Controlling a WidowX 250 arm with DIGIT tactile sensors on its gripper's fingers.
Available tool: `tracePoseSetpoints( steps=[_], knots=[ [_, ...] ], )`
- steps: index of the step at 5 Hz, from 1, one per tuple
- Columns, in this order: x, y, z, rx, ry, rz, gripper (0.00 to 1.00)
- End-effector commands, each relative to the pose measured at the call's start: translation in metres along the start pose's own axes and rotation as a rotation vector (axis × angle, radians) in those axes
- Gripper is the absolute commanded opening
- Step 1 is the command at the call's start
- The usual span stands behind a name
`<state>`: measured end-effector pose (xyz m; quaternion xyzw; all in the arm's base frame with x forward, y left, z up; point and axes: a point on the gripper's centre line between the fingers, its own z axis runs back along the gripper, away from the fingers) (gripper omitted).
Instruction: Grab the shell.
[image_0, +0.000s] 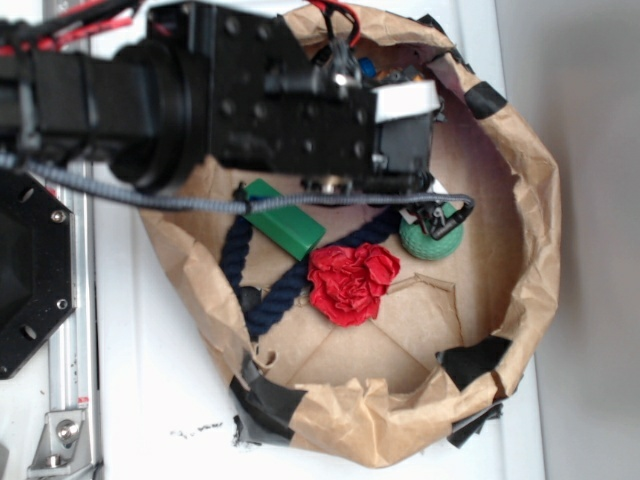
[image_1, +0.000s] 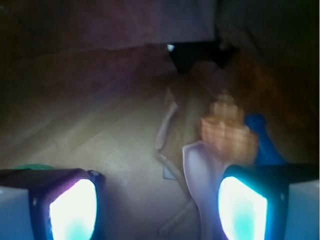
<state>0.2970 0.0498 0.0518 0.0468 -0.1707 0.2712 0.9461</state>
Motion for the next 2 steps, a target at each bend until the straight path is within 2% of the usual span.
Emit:
tracePoseSetpoints(
  steps=[1,2],
  knots=[
    [0.024,0.031,0.015,-0.017,-0.041,0.014,1.00],
    [0.027,0.042,0.022,0.008,-0.060,0.027,1.00]
  ],
)
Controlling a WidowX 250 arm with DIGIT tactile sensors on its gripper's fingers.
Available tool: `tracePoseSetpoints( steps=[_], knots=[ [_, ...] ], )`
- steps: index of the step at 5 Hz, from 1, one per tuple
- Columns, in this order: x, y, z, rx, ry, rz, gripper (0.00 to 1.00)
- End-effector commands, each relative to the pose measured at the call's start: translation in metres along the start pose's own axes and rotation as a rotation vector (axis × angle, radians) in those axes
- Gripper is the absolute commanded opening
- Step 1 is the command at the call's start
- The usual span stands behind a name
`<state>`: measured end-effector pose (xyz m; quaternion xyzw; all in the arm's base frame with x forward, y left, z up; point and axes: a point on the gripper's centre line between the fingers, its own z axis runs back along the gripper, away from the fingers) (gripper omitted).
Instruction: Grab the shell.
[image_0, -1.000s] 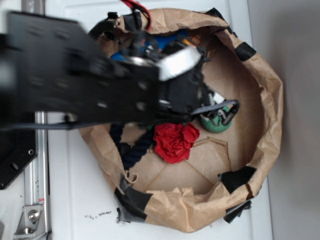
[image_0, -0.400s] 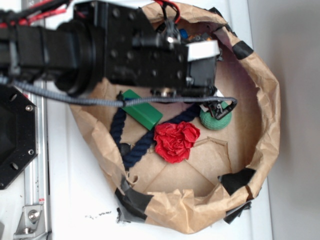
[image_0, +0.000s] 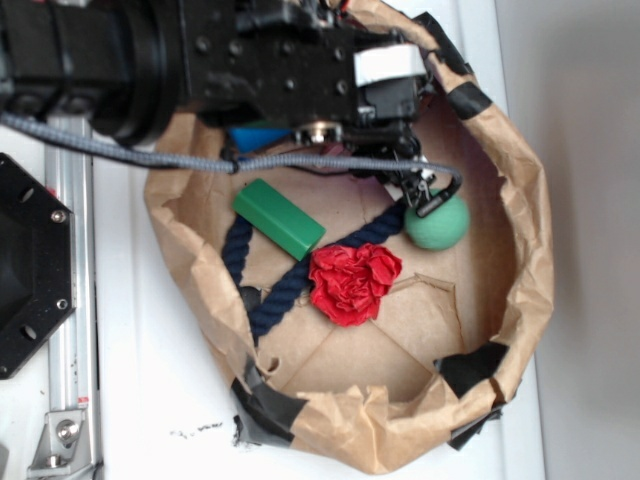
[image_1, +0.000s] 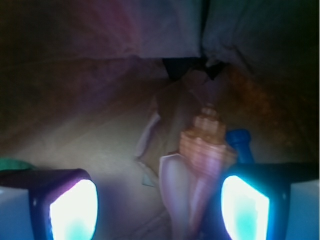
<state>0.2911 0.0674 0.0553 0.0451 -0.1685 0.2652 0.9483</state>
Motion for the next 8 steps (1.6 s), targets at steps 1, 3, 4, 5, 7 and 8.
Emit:
tracePoseSetpoints(
  steps=[1,3,4,5,7,8],
  knots=[
    [0.019,0.038,0.019,0.028,-0.055,0.020,1.00],
    [0.018,0.052,0.001,0.109,-0.016,-0.052,1.00],
    [0.019,0.040,-0.011,0.114,-0.007,-0.076,1.00],
    [0.014,0.024,-0.026,0.099,0.029,-0.133,1.00],
    [0.003,0.004,-0.025,0.044,0.031,-0.216,1.00],
    [0.000,-0.012,-0.021,0.017,0.030,-0.291,1.00]
  ],
)
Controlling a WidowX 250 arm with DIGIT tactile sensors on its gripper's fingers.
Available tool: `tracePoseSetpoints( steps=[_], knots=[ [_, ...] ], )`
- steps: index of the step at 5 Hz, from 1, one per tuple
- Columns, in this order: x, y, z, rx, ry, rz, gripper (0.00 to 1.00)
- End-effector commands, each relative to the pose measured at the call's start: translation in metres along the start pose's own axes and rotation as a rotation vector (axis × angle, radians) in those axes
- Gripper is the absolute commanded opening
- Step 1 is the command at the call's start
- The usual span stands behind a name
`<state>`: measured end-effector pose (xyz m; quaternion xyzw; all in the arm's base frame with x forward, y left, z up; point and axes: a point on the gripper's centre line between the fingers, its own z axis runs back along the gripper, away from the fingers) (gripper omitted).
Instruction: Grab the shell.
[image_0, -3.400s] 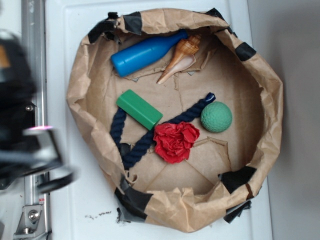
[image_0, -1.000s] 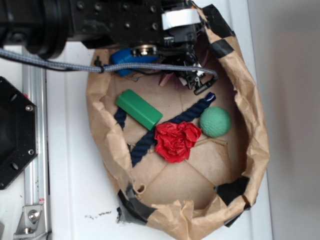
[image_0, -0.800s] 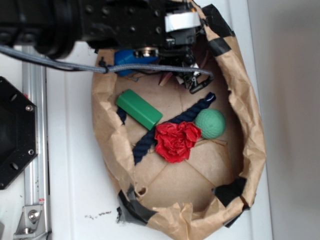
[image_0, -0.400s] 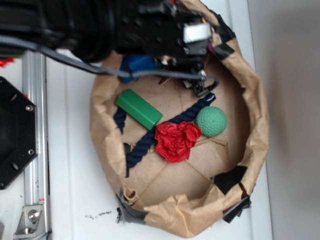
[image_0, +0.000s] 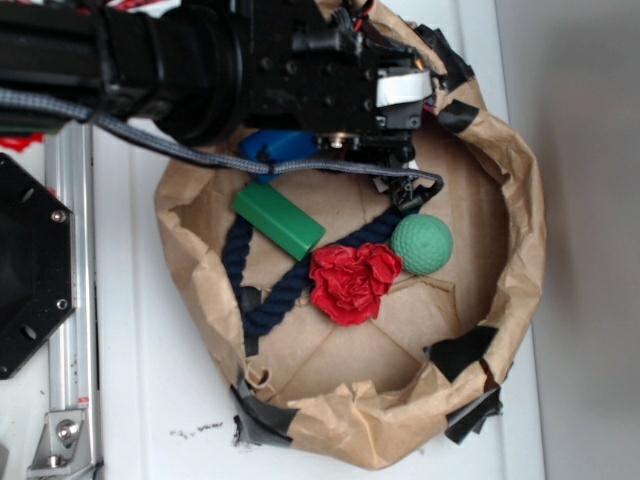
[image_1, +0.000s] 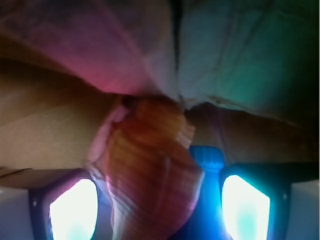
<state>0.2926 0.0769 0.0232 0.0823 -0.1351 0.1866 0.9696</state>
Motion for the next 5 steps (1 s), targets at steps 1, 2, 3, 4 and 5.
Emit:
tracePoseSetpoints(
  steps=[1,2,3,4,5],
  knots=[
    [0.006,-0.026,0.020,-0.046,-0.027,-0.152,1.00],
    [0.004,-0.033,0.031,-0.091,-0.005,-0.191,1.00],
    [0.001,-0.038,0.043,-0.104,-0.028,-0.198,1.00],
    [0.000,-0.037,0.053,-0.107,-0.048,-0.192,1.00],
    [0.002,-0.036,0.055,-0.095,-0.044,-0.181,1.00]
  ],
)
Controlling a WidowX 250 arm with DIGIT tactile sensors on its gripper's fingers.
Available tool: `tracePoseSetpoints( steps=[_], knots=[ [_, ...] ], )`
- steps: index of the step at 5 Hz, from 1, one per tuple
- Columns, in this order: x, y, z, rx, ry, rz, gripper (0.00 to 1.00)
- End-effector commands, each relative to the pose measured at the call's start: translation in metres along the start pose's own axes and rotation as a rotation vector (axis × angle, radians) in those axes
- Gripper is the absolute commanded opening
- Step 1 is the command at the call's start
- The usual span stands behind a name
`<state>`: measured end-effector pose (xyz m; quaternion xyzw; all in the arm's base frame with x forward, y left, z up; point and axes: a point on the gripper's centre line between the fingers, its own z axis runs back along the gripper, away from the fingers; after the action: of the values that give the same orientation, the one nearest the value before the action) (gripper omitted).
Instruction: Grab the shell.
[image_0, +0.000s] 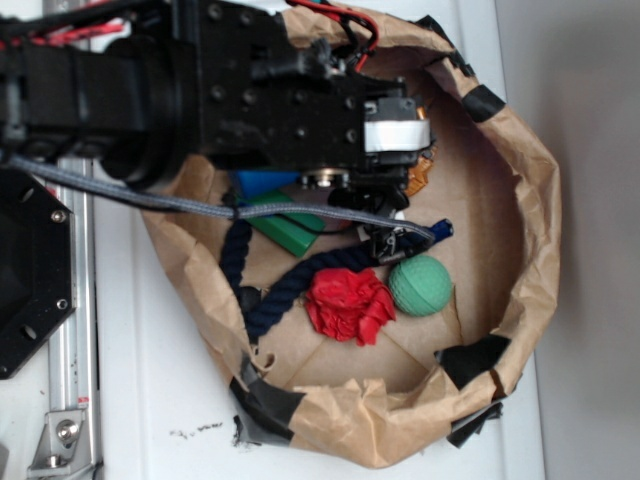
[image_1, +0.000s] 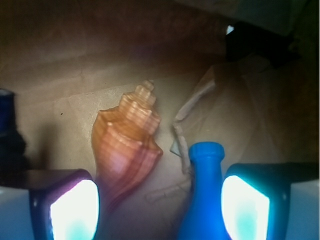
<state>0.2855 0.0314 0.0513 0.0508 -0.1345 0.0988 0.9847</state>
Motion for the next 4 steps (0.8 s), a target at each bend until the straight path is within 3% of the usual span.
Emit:
tracePoseSetpoints(
  steps=[1,4],
  knots=[
    [0.017,0.014,0.005,0.017,-0.016,0.020,1.00],
    [0.026,0.025,-0.007,0.037,-0.012,0.043,1.00]
  ],
)
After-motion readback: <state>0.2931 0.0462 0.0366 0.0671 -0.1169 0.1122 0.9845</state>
